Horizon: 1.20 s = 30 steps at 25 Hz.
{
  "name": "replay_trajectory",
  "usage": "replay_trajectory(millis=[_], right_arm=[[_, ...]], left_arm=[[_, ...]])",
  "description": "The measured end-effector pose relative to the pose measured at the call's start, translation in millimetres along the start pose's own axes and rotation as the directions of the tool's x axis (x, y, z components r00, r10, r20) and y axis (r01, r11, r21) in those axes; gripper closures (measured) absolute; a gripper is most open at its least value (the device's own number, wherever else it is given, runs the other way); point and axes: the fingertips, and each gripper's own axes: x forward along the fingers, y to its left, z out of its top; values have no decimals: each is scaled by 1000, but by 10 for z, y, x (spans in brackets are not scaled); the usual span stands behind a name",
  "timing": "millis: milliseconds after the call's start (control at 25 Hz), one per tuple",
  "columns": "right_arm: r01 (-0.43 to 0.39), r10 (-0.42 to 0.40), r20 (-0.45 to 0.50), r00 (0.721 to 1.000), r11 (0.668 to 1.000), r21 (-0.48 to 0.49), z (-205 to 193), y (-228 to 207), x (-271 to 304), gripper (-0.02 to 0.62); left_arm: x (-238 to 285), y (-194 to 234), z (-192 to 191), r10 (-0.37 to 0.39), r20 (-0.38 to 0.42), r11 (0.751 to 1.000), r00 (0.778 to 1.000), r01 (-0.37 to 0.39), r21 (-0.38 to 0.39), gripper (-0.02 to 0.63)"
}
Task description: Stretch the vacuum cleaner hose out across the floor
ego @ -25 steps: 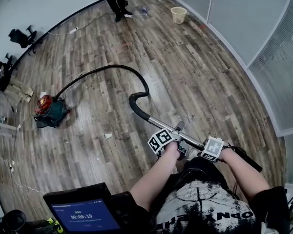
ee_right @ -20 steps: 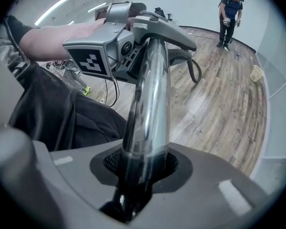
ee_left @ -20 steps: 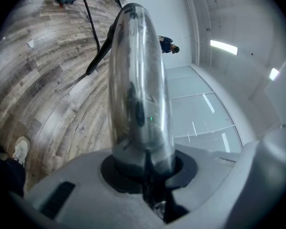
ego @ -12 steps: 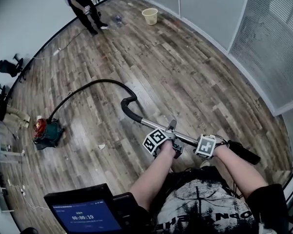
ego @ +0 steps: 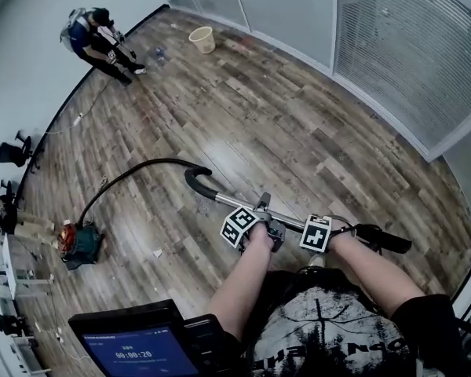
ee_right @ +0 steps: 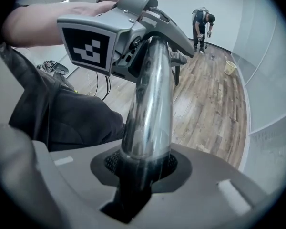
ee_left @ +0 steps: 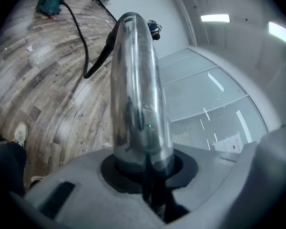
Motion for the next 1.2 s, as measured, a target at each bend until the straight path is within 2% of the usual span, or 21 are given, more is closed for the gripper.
replay_trajectory(millis=[360,640,960,1200], right_arm=[[95,-97,23,995,993,63,-655,-308,-176,486],[131,-134,15,991,982,139,-842,-623,-284,489],[156,-148,-57,987,976,153,-1116,-1275,-420,491],[143,-129,-90,988,974,174,-1144,-1766,-441,491]], left_arm=[[461,-289,-636,16,-64,998,998,-12,57,537],[879,-495,-806,31,-139,996,990,-19,88,536],[1585,-687,-945,4,-210,1000,978,1,25,535],[2107,-776,-853,1,-238,1000,971,1,11,532]])
